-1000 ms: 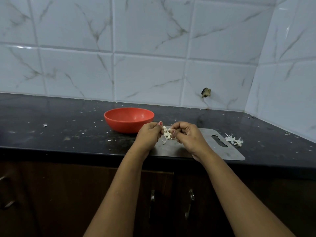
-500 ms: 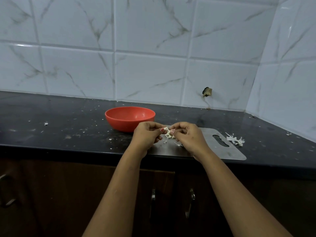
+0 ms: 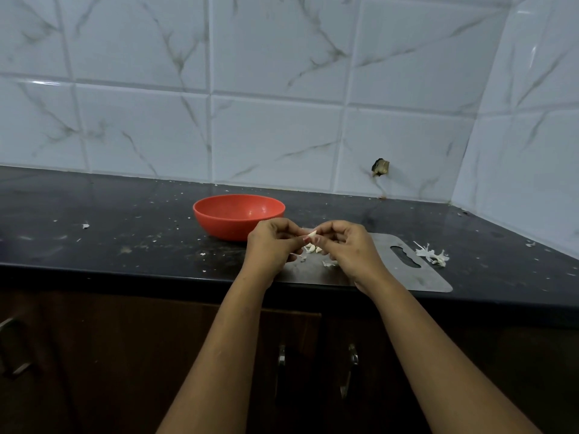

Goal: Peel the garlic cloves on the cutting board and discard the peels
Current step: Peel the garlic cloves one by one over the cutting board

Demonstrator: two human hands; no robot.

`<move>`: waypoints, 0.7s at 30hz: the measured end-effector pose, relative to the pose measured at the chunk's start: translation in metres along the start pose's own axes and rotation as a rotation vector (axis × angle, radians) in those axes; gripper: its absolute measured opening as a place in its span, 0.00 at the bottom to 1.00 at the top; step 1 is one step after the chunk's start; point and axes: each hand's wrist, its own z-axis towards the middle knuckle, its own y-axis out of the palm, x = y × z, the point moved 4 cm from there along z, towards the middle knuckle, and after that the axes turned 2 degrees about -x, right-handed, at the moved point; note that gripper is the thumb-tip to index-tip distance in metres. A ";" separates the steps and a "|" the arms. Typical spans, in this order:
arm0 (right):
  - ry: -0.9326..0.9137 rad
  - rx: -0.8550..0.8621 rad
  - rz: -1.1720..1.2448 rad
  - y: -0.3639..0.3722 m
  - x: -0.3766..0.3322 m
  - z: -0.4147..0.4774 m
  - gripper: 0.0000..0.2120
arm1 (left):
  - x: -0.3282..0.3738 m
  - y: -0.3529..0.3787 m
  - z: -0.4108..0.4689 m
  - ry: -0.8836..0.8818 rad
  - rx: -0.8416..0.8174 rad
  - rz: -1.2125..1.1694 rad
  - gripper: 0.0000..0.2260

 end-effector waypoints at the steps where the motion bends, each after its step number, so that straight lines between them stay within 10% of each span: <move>1: 0.003 0.002 0.021 0.000 0.000 0.000 0.02 | 0.001 0.001 -0.001 0.015 0.002 0.020 0.03; 21: 0.018 -0.020 0.105 -0.003 0.002 0.001 0.05 | 0.005 0.007 -0.002 0.276 0.149 0.443 0.03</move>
